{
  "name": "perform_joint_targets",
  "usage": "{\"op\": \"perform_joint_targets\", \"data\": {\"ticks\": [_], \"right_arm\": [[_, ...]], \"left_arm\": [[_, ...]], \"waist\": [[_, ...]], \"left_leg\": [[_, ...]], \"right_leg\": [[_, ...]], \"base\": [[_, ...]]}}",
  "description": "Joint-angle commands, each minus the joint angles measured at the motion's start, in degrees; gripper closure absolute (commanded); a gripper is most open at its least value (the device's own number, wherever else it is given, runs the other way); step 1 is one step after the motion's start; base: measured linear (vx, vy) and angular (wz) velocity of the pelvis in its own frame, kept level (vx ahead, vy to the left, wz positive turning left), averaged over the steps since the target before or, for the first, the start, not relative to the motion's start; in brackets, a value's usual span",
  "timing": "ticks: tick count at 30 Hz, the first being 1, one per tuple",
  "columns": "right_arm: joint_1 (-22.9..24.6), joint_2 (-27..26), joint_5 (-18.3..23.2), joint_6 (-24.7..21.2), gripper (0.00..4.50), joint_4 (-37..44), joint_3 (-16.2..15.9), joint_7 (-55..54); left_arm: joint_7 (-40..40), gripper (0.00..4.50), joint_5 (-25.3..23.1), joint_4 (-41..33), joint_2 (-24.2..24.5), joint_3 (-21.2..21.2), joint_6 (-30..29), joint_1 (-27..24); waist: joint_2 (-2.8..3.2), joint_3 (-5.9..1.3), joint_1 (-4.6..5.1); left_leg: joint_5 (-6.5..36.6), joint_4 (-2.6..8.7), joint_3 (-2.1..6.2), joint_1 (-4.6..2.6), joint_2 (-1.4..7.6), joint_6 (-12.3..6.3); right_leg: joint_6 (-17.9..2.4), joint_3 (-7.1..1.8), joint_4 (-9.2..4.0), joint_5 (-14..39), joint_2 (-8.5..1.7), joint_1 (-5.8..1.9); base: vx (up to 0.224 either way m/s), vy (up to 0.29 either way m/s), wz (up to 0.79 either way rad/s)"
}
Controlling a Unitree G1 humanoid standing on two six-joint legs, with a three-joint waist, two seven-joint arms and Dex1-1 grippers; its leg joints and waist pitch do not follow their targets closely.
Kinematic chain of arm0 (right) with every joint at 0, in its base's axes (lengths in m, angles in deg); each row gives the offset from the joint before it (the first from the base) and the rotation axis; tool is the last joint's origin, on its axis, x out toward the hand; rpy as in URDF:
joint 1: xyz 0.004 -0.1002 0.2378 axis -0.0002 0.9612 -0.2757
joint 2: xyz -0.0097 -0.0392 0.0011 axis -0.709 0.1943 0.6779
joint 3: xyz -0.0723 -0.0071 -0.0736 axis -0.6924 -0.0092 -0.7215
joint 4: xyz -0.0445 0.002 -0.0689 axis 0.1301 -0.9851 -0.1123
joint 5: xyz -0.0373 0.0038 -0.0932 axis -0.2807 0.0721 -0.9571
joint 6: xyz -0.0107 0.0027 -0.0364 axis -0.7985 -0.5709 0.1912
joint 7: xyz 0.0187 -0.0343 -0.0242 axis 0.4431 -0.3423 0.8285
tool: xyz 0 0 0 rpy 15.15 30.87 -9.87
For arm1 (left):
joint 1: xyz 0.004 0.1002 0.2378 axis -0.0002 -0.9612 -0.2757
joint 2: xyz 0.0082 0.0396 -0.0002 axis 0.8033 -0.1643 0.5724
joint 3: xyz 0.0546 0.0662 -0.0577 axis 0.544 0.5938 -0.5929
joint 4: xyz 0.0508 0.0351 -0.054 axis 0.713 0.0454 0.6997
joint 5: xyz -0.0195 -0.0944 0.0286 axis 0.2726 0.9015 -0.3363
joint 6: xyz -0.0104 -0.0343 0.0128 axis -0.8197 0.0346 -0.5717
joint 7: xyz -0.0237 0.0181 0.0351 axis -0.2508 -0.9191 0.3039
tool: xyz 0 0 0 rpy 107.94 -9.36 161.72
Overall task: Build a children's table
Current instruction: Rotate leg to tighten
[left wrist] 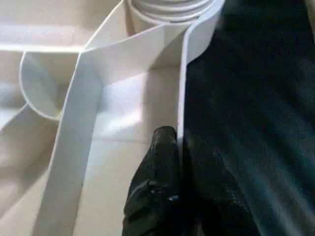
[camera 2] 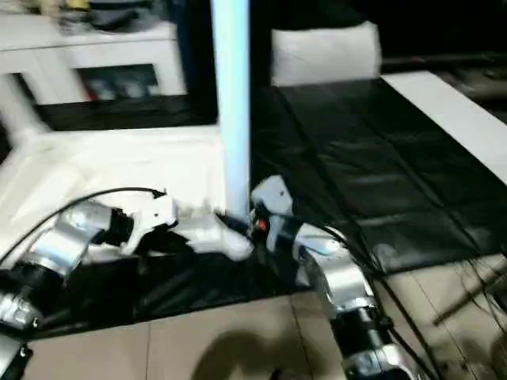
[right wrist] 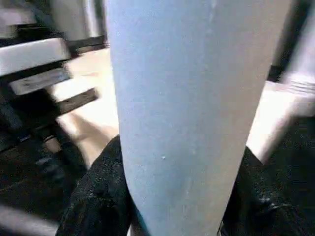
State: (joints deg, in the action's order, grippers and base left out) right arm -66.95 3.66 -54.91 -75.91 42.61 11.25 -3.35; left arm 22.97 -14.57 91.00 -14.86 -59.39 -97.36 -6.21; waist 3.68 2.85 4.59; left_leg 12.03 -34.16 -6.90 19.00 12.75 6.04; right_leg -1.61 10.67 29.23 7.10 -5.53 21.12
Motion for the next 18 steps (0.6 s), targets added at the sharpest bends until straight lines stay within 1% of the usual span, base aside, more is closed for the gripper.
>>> {"op": "perform_joint_targets", "data": {"ticks": [1,2,3,4,5,6,7,8,9,10,11,12,13,14,15,17,18], "right_arm": [[0.17,-1.61,-2.37,-2.71,2.62,-6.47,-0.39,-4.59],[-1.49,-2.82,-2.55,-2.84,2.62,-8.48,0.61,-7.69],[-2.88,-3.85,-2.67,-2.84,2.62,-10.32,1.5,-10.21],[-2.88,-3.85,-2.67,-2.84,2.62,-10.32,1.5,-10.21],[-6.72,-5.87,-2.23,-3.75,2.62,-14.96,3.49,-15.18],[-8.13,-6.39,-2.17,-4.23,2.62,-16.66,3.77,-16.36],[-8.13,-6.39,-2.17,-4.23,2.62,-16.66,3.77,-16.36],[-8.95,-6.64,-2.17,-4.53,2.62,-17.64,3.84,-16.95],[-9.6,-6.79,-2.13,-5.15,2.62,-18.37,3.63,-16.77],[-9.99,-7.03,-2.23,-5.45,2.62,-18.91,3.61,-16.81],[-10.23,-7.25,-2.15,-6.1,2.62,-19.03,3.27,-15.85],[-10.44,-7.51,-2.17,-6.94,2.62,-19.17,2.96,-14.75],[-10.44,-7.51,-2.17,-6.94,2.62,-19.17,2.96,-14.75],[-10.53,-7.65,-2.25,-7.34,2.62,-19.22,2.68,-13.88],[-10.96,-7.87,-2.32,-7.19,2.62,-20.05,2.65,-13.52],[-11.79,-8.07,-2.42,-6.73,2.62,-21.78,2.64,-13.27],[-12.27,-8.1,-2.58,-6.33,2.62,-22.86,2.52,-13.18]], "left_arm": [[-6.72,4.5,2.59,-6.89,-1.66,-4.29,-4.02,-0.35],[-8.15,4.5,2.13,-9.57,-2.52,-4.56,-6.26,-1.56],[-9.02,4.5,1.8,-12.0,-3.24,-4.73,-8.42,-2.5],[-9.02,4.5,1.8,-12.0,-3.24,-4.73,-8.42,-2.5],[-10.3,4.5,1.6,-16.38,-5.56,-4.53,-12.22,-3.44],[-10.92,4.5,1.34,-17.85,-6.44,-4.25,-13.5,-3.61],[-10.92,4.5,1.34,-17.85,-6.44,-4.25,-13.5,-3.61],[-11.31,4.5,1.15,-18.68,-6.94,-4.04,-14.21,-3.69],[-11.67,4.5,0.63,-18.92,-7.35,-3.61,-14.44,-3.56],[-12.27,4.5,0.38,-20.1,-7.47,-3.22,-15.64,-3.79],[-12.62,4.5,-0.08,-20.62,-7.58,-2.56,-16.06,-3.79],[-13.18,4.5,-0.39,-21.24,-7.62,-1.78,-16.67,-3.77],[-13.18,4.5,-0.39,-21.24,-7.62,-1.78,-16.67,-3.77],[-13.53,4.5,-0.6,-21.58,-7.6,-1.19,-17.0,-3.72],[-14.13,4.5,-0.78,-22.39,-7.66,-0.74,-18.05,-3.81],[-14.93,4.5,-1.36,-23.23,-7.59,-0.21,-19.46,-3.82],[-15.36,4.5,-1.92,-23.47,-7.37,0.19,-20.15,-3.77]], "waist": [[0.15,-1.81,0.81],[0.24,-1.91,1.09],[0.32,-1.84,1.87],[0.32,-1.84,1.87],[-0.25,-1.94,2.29],[-0.13,-1.84,2.77],[-0.01,-2.02,3.08],[0.02,-2.22,3.07],[-0.21,-2.69,3.03],[-0.25,-2.92,2.86],[-0.86,-3.51,2.4],[-0.77,-3.62,2.23],[-0.77,-3.82,1.68],[-0.87,-3.99,1.51],[-0.98,-3.96,0.9],[-1.08,-3.77,0.58],[-1.14,-3.59,0.45]], "left_leg": [[31.29,4.99,0.37,0.16,0.08,-1.58],[31.08,5.03,0.48,0.08,0.21,-1.35],[30.89,4.98,0.54,0.18,-0.08,-1.24],[30.89,4.98,0.54,0.18,-0.08,-1.24],[29.75,4.92,0.48,0.51,-0.3,-1.56],[29.12,4.97,0.69,0.96,-0.28,-1.43],[28.13,4.83,0.62,1.02,-0.35,-1.58],[26.67,4.63,0.48,1.06,-0.5,-1.81],[22.82,4.59,0.42,1.73,-0.45,-2.5],[20.59,4.54,0.34,2.05,-0.42,-2.92],[13.54,4.11,-0.17,2.73,-0.5,-4.62],[11.61,3.91,-0.28,2.97,-0.48,-5.14],[7.92,3.62,-0.36,3.31,-0.57,-6.24],[6.68,3.47,-0.46,3.21,-0.5,-6.63],[4.95,3.3,-0.69,3.19,-0.46,-7.38],[5.92,3.34,-0.84,3.01,-0.47,-7.3],[7.7,3.48,-0.88,2.89,-0.42,-6.69]], "right_leg": [[0.19,-0.43,-4.6,37.3,-3.22,-2.18],[-0.22,-0.44,-4.43,36.64,-3.41,-2.36],[-0.79,-0.72,-4.37,36.03,-3.46,-2.21],[-0.79,-0.72,-4.37,36.03,-3.46,-2.21],[-1.18,-0.9,-4.36,35.84,-3.46,-2.23],[-1.79,-0.84,-3.93,35.57,-3.59,-2.46],[-1.99,-1.1,-3.98,35.13,-3.64,-2.42],[-2.44,-1.39,-3.92,34.24,-3.81,-2.36],[-4.16,-1.95,-3.25,30.81,-3.91,-2.61],[-5.0,-2.25,-2.89,28.54,-3.84,-2.7],[-7.9,-3.25,-1.58,21.38,-3.43,-2.54],[-8.72,-3.48,-1.12,19.53,-3.47,-2.72],[-9.68,-3.63,-0.5,15.97,-3.44,-2.97],[-10.14,-3.75,-0.2,14.36,-3.43,-2.91],[-10.94,-3.82,0.17,12.51,-3.35,-2.91],[-10.88,-3.8,0.02,14.04,-3.23,-2.76],[-10.3,-3.7,-0.17,17.28,-3.25,-2.8]], "base": [[0.0,0.0,0.0],[0.0,0.0,0.0],[0.0,0.0,0.0],[0.0,0.0,0.0],[0.0,0.0,0.0],[0.0,0.0,0.0],[0.0,0.0,0.0],[0.0,0.0,0.0],[0.0,0.0,0.0],[0.0,0.0,0.0],[0.054,-0.032,0.06],[0.054,-0.032,0.06],[0.051,-0.029,0.02],[0.0,0.0,0.0],[0.0,0.0,0.0],[0.0,0.0,0.0],[0.0,0.0,0.0]]}}
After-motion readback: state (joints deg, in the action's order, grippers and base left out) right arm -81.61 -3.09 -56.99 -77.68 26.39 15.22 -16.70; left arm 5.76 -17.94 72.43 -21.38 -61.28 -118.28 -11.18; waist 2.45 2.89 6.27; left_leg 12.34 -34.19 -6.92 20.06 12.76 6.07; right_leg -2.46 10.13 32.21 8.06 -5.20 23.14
